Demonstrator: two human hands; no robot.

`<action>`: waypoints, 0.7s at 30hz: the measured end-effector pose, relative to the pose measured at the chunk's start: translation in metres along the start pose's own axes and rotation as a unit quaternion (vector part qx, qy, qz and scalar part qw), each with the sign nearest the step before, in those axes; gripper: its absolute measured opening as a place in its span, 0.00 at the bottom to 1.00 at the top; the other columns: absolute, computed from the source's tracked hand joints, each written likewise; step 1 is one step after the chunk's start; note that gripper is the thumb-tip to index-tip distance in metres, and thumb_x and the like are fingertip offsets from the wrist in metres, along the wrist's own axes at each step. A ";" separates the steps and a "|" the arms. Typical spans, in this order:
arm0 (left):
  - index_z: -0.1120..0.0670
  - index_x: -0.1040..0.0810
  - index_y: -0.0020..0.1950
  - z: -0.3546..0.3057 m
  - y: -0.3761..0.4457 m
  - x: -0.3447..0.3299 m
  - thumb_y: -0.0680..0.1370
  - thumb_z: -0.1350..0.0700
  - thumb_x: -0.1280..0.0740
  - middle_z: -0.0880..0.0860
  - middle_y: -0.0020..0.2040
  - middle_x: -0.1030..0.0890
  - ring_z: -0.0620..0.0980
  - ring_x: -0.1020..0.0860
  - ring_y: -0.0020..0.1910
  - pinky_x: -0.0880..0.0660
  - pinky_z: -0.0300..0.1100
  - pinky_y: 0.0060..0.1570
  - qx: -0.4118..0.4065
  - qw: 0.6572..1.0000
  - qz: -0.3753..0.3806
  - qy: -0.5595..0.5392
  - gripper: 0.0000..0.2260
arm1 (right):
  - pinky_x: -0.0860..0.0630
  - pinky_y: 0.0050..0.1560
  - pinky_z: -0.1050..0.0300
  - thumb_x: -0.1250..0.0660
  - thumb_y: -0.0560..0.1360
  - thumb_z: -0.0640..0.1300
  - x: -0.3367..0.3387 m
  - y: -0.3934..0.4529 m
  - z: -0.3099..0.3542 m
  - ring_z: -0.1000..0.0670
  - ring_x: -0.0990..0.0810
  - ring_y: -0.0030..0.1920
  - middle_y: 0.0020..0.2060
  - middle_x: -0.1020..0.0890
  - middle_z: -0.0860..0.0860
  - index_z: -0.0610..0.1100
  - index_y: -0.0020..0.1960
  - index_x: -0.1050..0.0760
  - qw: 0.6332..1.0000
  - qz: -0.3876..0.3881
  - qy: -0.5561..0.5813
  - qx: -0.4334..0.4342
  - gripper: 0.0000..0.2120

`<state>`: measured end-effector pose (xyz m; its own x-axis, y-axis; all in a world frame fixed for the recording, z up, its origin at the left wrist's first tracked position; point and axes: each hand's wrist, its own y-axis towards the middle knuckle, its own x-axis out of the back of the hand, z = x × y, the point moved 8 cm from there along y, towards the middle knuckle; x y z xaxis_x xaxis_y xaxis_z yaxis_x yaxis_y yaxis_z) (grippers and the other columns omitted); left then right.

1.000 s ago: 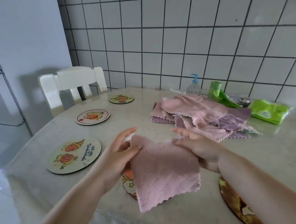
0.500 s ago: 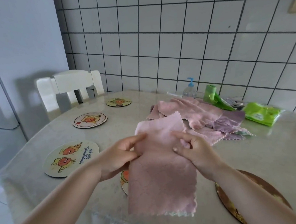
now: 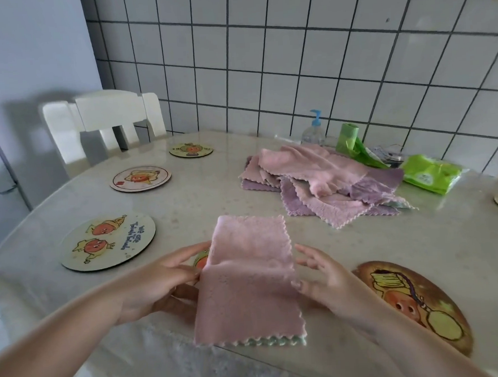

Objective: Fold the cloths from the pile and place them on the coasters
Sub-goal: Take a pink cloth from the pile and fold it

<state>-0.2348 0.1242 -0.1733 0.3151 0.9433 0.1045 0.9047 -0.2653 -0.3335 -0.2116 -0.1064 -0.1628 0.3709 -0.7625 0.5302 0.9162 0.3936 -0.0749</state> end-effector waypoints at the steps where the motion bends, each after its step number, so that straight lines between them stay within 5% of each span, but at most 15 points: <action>1: 0.38 0.28 0.63 0.001 -0.001 -0.001 0.80 0.61 0.42 0.56 0.50 0.18 0.53 0.21 0.41 0.24 0.45 0.38 0.002 1.000 -0.003 0.002 0.19 | 0.30 0.52 0.72 0.31 0.71 0.51 -0.002 -0.003 0.006 0.66 0.23 0.53 0.54 0.30 0.69 0.66 0.65 0.42 1.000 0.006 0.026 0.010 0.28; 4: 0.41 0.23 0.60 0.005 0.002 -0.001 0.81 0.60 0.43 0.51 0.44 0.19 0.48 0.24 0.36 0.32 0.38 0.30 0.002 1.000 -0.030 -0.004 0.17 | 0.26 0.42 0.69 0.32 0.74 0.45 -0.008 -0.010 0.017 0.56 0.18 0.40 0.48 0.20 0.62 0.65 0.67 0.38 0.998 0.024 0.056 0.034 0.28; 6: 0.43 0.19 0.55 0.005 0.001 -0.003 0.80 0.63 0.45 0.48 0.37 0.21 0.44 0.27 0.30 0.35 0.37 0.30 0.010 0.999 -0.042 -0.019 0.19 | 0.22 0.51 0.47 0.34 0.75 0.49 -0.003 -0.013 0.022 0.38 0.19 0.43 0.54 0.18 0.47 0.69 0.64 0.36 0.998 0.000 0.029 0.053 0.24; 8: 0.43 0.20 0.54 0.003 -0.005 -0.008 0.79 0.67 0.47 0.44 0.34 0.23 0.40 0.28 0.26 0.34 0.35 0.29 -0.010 0.998 -0.046 0.034 0.23 | 0.26 0.55 0.37 0.36 0.76 0.47 0.003 -0.016 0.021 0.34 0.21 0.46 0.62 0.23 0.58 0.70 0.59 0.31 0.997 -0.023 0.032 0.073 0.19; 10: 0.38 0.27 0.57 -0.002 -0.011 -0.010 0.77 0.69 0.45 0.38 0.39 0.23 0.38 0.27 0.26 0.32 0.31 0.29 -0.083 0.974 -0.062 0.201 0.26 | 0.21 0.51 0.47 0.39 0.77 0.39 0.004 -0.021 0.020 0.45 0.19 0.50 0.56 0.24 0.71 0.62 0.55 0.24 0.995 -0.020 0.034 0.094 0.18; 12: 0.32 0.32 0.60 -0.009 -0.020 -0.011 0.76 0.62 0.38 0.36 0.48 0.27 0.37 0.27 0.33 0.31 0.31 0.35 -0.163 0.879 -0.109 0.435 0.25 | 0.25 0.51 0.68 0.41 0.76 0.30 0.000 -0.026 0.018 0.61 0.21 0.54 0.52 0.22 0.71 0.56 0.51 0.20 0.994 -0.001 0.005 0.112 0.22; 14: 0.34 0.32 0.65 -0.012 -0.028 -0.013 0.75 0.53 0.35 0.38 0.54 0.31 0.37 0.28 0.39 0.28 0.34 0.39 -0.238 0.752 -0.165 0.591 0.22 | 0.31 0.57 0.72 0.41 0.73 0.27 -0.003 -0.031 0.016 0.65 0.25 0.58 0.54 0.21 0.67 0.53 0.52 0.19 0.985 0.012 -0.067 0.156 0.24; 15: 0.38 0.30 0.65 -0.014 -0.031 -0.017 0.75 0.51 0.36 0.42 0.56 0.29 0.39 0.27 0.43 0.26 0.35 0.41 -0.278 0.720 -0.174 0.611 0.19 | 0.32 0.60 0.71 0.39 0.72 0.28 -0.005 -0.032 0.015 0.65 0.26 0.60 0.56 0.21 0.65 0.53 0.54 0.19 0.976 0.015 -0.110 0.185 0.23; 18: 0.43 0.27 0.64 -0.017 -0.033 -0.028 0.79 0.49 0.41 0.44 0.62 0.25 0.44 0.26 0.60 0.31 0.34 0.58 -0.371 0.717 -0.115 0.578 0.14 | 0.27 0.57 0.67 0.38 0.73 0.39 -0.015 -0.036 0.020 0.61 0.25 0.59 0.59 0.23 0.59 0.56 0.61 0.25 0.912 -0.009 -0.290 0.290 0.20; 21: 0.48 0.26 0.65 -0.006 -0.032 -0.043 0.77 0.55 0.37 0.44 0.64 0.24 0.42 0.29 0.66 0.31 0.43 0.64 -0.460 0.628 -0.039 0.627 0.16 | 0.22 0.46 0.56 0.39 0.74 0.43 -0.018 -0.039 0.026 0.52 0.21 0.48 0.52 0.20 0.52 0.53 0.57 0.24 0.862 -0.056 -0.370 0.343 0.14</action>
<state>-0.2751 0.0913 -0.1619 -0.2834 0.2155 0.9345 0.5334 -0.7744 0.3403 -0.2583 -0.0946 -0.1476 -0.1448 -0.3797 0.9137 0.5402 0.7433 0.3945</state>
